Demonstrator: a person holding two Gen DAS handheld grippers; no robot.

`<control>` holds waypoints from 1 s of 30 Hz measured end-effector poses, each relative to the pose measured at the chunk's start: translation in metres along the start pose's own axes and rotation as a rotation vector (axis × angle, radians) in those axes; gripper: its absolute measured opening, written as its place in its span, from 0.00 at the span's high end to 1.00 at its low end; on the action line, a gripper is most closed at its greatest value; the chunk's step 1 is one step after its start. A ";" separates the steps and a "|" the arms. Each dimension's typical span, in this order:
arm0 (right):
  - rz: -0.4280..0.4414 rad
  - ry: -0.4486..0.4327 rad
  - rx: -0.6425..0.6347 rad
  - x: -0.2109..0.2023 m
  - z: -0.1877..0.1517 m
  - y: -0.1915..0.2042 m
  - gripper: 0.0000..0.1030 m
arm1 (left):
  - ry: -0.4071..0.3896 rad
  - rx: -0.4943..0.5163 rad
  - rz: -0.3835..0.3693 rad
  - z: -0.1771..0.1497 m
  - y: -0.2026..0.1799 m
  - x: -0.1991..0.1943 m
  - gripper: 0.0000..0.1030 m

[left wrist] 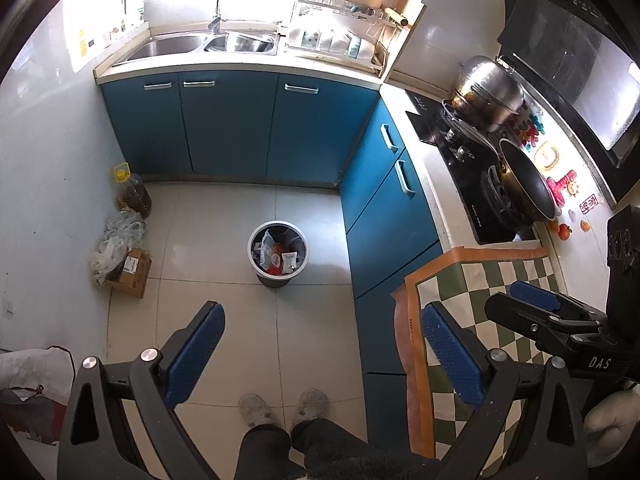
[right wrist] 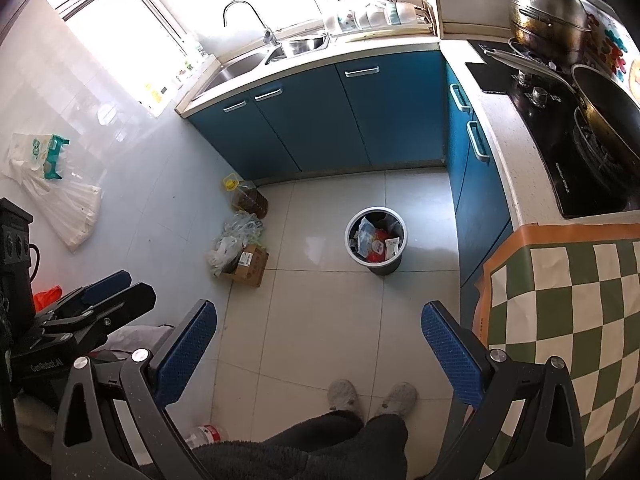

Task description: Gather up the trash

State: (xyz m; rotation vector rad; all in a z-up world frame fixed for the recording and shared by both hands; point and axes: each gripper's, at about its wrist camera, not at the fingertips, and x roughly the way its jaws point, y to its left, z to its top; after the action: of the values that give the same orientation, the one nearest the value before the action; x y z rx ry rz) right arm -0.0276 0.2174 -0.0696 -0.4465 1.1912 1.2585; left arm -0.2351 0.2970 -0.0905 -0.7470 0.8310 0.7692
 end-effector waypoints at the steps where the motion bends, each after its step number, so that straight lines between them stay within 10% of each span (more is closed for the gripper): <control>1: 0.000 0.000 -0.001 0.000 0.000 -0.001 0.00 | 0.001 0.002 -0.002 0.001 0.001 0.000 0.02; 30: -0.012 -0.011 0.038 0.001 0.007 0.006 0.00 | 0.015 0.010 -0.023 0.003 -0.001 0.006 0.02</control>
State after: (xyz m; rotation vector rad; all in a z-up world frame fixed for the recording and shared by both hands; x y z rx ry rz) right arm -0.0299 0.2258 -0.0655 -0.4175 1.1991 1.2253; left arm -0.2308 0.3008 -0.0941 -0.7533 0.8380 0.7398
